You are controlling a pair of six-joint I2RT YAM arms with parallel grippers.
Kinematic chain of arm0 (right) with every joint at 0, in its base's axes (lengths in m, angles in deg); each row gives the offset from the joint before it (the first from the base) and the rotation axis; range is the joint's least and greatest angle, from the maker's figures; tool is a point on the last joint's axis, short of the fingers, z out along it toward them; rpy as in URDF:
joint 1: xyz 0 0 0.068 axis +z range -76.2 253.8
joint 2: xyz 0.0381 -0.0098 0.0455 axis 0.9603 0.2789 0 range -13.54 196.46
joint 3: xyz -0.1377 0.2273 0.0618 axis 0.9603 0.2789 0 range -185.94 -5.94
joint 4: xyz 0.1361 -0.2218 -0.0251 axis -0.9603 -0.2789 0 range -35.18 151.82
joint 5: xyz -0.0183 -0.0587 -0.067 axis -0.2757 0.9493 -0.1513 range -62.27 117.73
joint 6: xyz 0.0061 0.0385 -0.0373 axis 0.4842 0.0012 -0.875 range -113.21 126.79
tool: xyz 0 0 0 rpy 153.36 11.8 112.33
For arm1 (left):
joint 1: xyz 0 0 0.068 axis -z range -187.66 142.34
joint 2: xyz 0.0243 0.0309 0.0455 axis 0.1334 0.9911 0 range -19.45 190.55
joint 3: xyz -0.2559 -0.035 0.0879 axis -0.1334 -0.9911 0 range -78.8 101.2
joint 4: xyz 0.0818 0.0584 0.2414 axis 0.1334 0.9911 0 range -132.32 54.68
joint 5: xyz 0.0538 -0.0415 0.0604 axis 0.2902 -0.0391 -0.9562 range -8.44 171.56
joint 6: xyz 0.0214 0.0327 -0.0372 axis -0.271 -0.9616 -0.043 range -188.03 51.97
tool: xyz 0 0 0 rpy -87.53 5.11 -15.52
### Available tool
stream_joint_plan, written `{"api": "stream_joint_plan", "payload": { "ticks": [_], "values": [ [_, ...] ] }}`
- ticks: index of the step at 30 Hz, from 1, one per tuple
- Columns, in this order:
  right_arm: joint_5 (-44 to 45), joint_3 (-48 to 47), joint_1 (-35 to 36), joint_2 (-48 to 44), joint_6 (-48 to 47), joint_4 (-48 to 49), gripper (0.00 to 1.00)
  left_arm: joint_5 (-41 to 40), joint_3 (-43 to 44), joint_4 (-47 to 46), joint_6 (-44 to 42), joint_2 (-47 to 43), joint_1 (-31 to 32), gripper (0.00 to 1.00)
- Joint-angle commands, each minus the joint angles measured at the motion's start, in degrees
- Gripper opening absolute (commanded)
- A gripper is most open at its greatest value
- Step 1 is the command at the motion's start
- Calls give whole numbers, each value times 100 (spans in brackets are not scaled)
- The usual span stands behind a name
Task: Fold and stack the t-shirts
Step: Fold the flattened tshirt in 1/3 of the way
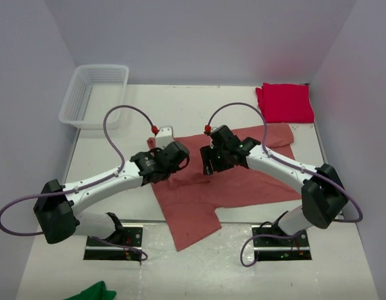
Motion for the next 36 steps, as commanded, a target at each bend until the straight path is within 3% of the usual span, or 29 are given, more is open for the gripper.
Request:
{"api": "stream_joint_plan", "payload": {
  "ticks": [1,3,4,6,7,11,12,13,14,15,16,23,36],
  "values": [
    [359,-198,34,-32,-99,-247,64,-8,285,-828,-885,-73,-991,0],
    [324,-189,26,-76,-116,-229,59,220,224,-1240,-1193,-39,-1467,0],
    [324,-198,34,-102,-108,-194,39,527,241,-1357,-1343,110,-2000,0],
    [184,-189,34,-138,-99,-107,4,741,302,-1498,-1642,321,-2277,0],
    [157,-224,17,-129,-81,-71,0,784,416,-1525,-1730,548,-2522,0],
    [-114,-426,-27,178,-116,-1,0,1406,575,-1840,-2065,972,-3060,0],
    [-185,-522,-45,266,-134,-9,6,1496,662,-1833,-2074,1068,-3121,0],
    [-212,-549,-36,388,-160,-1,28,1566,802,-1833,-2126,1217,-3183,0],
    [-221,-567,-36,433,-143,8,37,1593,838,-1850,-2118,1288,-3201,2],
    [-256,-584,-36,460,-143,8,41,1637,874,-1850,-2109,1359,-3236,18],
    [-274,-602,-45,495,-160,17,42,1698,918,-1868,-2144,1490,-3306,21],
    [-221,-462,-89,337,-187,43,44,2015,883,-2131,-2188,1948,-3622,26],
    [-467,-426,-238,425,-169,149,43,2287,769,-2412,-2250,2387,-3860,27]
  ]
}}
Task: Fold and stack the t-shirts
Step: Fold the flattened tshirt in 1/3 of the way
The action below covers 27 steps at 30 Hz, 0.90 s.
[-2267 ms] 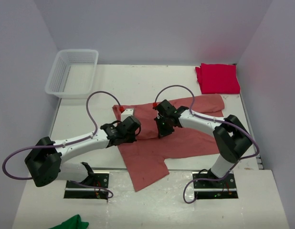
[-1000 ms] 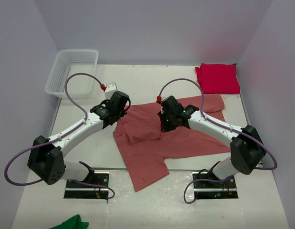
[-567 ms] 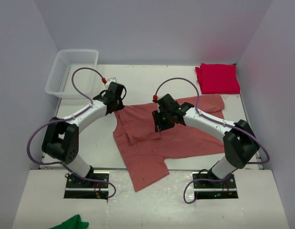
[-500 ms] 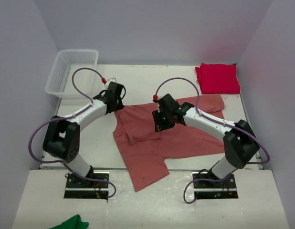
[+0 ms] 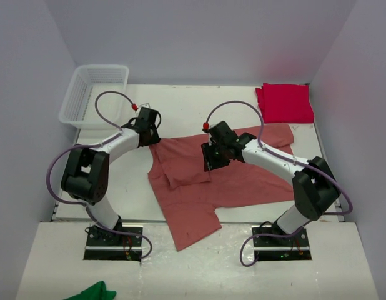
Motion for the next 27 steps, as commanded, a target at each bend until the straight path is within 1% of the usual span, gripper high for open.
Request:
{"api": "stream_joint_plan", "payload": {
  "ticks": [1,9,12,15,16,24,27],
  "values": [
    [-185,-61,-4,-54,-58,133,43,209,19,-338,-143,163,-105,27],
    [-238,-53,-48,25,-75,134,43,288,-60,-470,-125,242,-167,27],
    [-273,-79,-48,87,-66,142,43,332,-78,-541,-108,242,-202,23],
    [-317,-70,-48,139,-49,169,43,402,-60,-567,-99,216,-254,8],
    [-317,-61,-48,148,-40,186,43,420,-60,-584,-99,207,-272,0],
    [-291,-61,-48,306,-40,160,43,595,-43,-734,-29,189,-650,0],
    [-63,-87,-57,394,-5,142,43,718,-60,-901,6,285,-799,0]
  ]
}}
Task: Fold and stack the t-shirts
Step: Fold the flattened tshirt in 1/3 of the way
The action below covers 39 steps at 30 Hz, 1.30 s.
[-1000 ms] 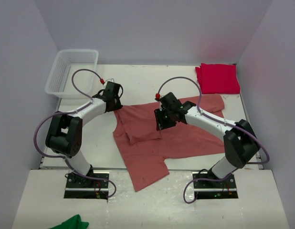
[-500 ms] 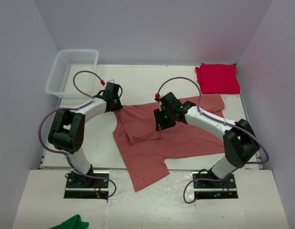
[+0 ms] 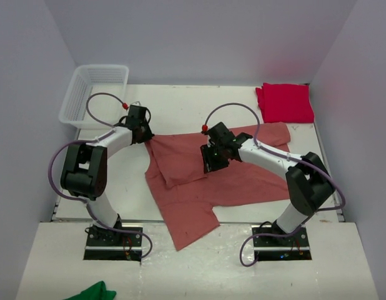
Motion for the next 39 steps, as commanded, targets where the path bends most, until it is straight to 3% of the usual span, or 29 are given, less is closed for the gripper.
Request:
{"api": "stream_joint_plan", "payload": {
  "ticks": [1,5,9,11,12,24,39],
  "values": [
    [191,-122,-33,141,10,70,43,201,-4,-461,11,69,-220,0],
    [807,-596,-287,457,159,-210,43,578,58,-681,29,359,-387,0],
    [62,-904,-954,703,274,-123,39,1001,172,-928,20,640,-536,0],
    [-194,-1010,-1026,809,283,-184,26,1115,216,-989,72,728,-598,0],
    [-290,-1002,-1026,818,283,-176,0,1246,225,-1068,90,755,-633,0],
    [-827,571,-780,185,590,729,0,1599,418,-1438,90,1185,-783,0],
    [-494,1555,-420,809,1214,1397,0,1994,612,-1631,46,1642,-1152,0]
  ]
}}
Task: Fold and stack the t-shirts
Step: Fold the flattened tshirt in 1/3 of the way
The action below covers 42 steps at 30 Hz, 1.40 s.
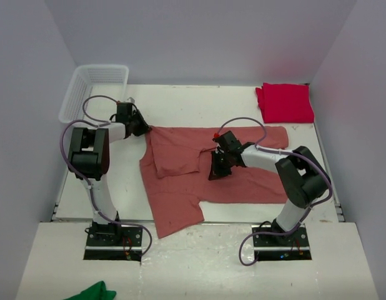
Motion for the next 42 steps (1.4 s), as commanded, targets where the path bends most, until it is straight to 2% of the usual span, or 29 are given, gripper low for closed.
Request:
{"api": "stream_joint_plan", "payload": {
  "ticks": [1,10,18,25,29,31,35,36,38,39,41,42],
  "values": [
    [339,428,135,354,157,49,0,90,174,-88,-63,266,-195,0],
    [383,771,223,399,464,277,0,573,719,-53,-230,775,-309,0],
    [418,718,460,715,535,277,0,1102,1958,228,-309,1707,-309,0],
    [594,359,531,847,377,67,0,1084,2521,465,-335,1953,-309,0],
    [787,-229,531,952,148,-144,0,1005,2531,457,-476,1779,-309,2],
    [1068,-546,531,1101,34,-302,0,1031,2382,378,-520,1551,-309,8],
    [1490,-1389,540,970,-264,-671,15,1076,1820,-9,-564,806,-309,24],
    [1569,-1522,531,891,-300,-768,22,1006,1714,-18,-642,611,-309,35],
    [1701,-1864,531,619,-440,-1057,29,751,1424,-9,-774,13,-266,47],
    [1876,-1944,540,514,-467,-1163,37,637,1353,43,-819,-198,-239,59],
    [2027,-2137,531,155,-520,-1461,48,566,1282,184,-924,-682,-178,69],
    [2096,-2164,531,22,-511,-1559,57,531,1265,237,-933,-840,-151,71]
  ]
}}
